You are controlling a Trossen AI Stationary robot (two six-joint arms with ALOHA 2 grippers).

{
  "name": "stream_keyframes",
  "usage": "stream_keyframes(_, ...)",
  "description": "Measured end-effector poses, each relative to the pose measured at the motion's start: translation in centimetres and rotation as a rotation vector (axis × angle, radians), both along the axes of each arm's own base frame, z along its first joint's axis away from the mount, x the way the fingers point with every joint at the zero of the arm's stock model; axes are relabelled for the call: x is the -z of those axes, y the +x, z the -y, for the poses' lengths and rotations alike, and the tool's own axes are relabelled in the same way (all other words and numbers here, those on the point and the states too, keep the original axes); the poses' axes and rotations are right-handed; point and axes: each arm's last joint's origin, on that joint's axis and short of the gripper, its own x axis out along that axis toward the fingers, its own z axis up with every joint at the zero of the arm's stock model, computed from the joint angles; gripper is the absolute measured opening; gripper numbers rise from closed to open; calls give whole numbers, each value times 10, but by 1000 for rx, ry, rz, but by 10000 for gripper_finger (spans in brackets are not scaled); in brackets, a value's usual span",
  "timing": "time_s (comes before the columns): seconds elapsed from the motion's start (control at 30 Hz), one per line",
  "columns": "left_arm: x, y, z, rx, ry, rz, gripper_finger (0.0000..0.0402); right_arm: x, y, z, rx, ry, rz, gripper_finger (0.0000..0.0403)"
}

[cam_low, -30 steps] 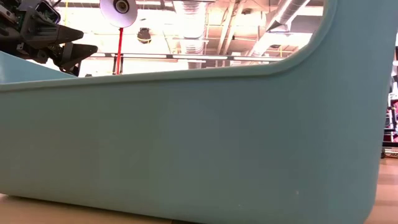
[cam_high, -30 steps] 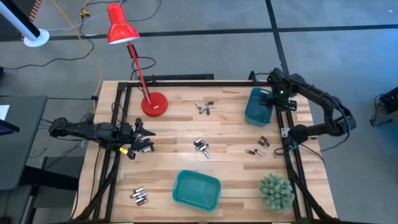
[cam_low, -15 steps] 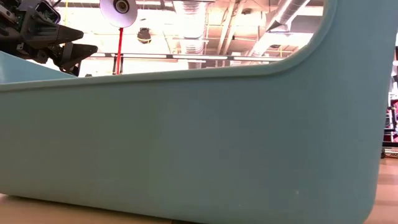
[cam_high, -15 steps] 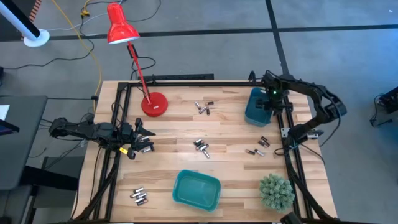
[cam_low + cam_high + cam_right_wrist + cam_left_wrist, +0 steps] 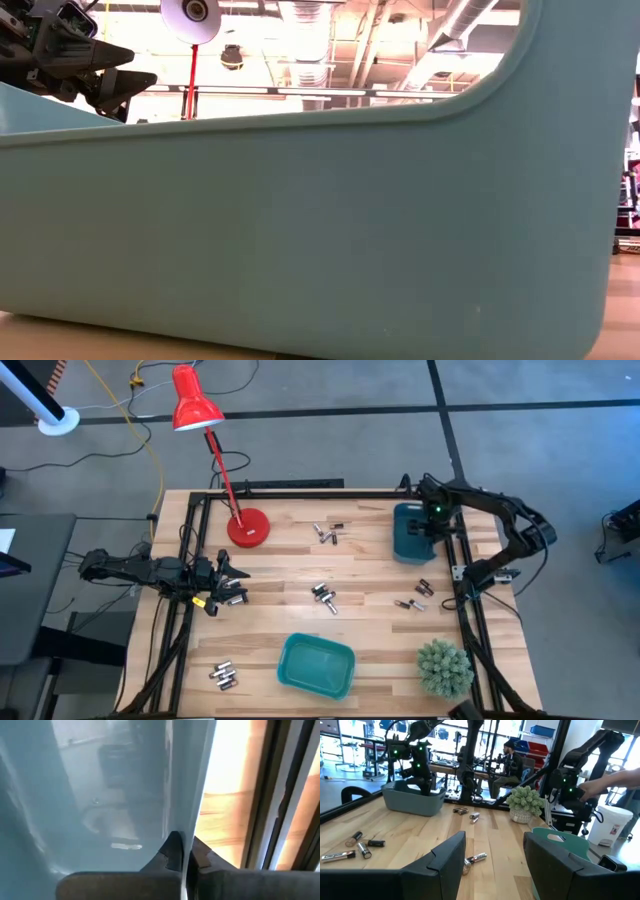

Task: Sort batteries
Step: Adjust the blue bin on the table

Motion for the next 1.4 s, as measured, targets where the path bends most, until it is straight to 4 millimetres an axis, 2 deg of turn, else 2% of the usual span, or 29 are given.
stream_keyframes(0.13,0,0,0,0,0,0,194,-8,-1,-2,6,-40,13,7)
stream_keyframes(0.5,0,0,0,1,0,0,194,-20,19,-5,-29,-115,54,5)
stream_keyframes(0.8,0,0,0,0,0,0,194,-21,-5,5,-18,-77,40,4)
stream_keyframes(1.07,0,0,0,0,0,0,194,-21,-21,17,-2,-114,63,4)
stream_keyframes(1.17,0,0,0,0,0,0,194,-21,-21,17,7,-114,68,4)
stream_keyframes(1.4,0,0,0,0,0,0,194,-21,-3,12,-38,-134,96,4)
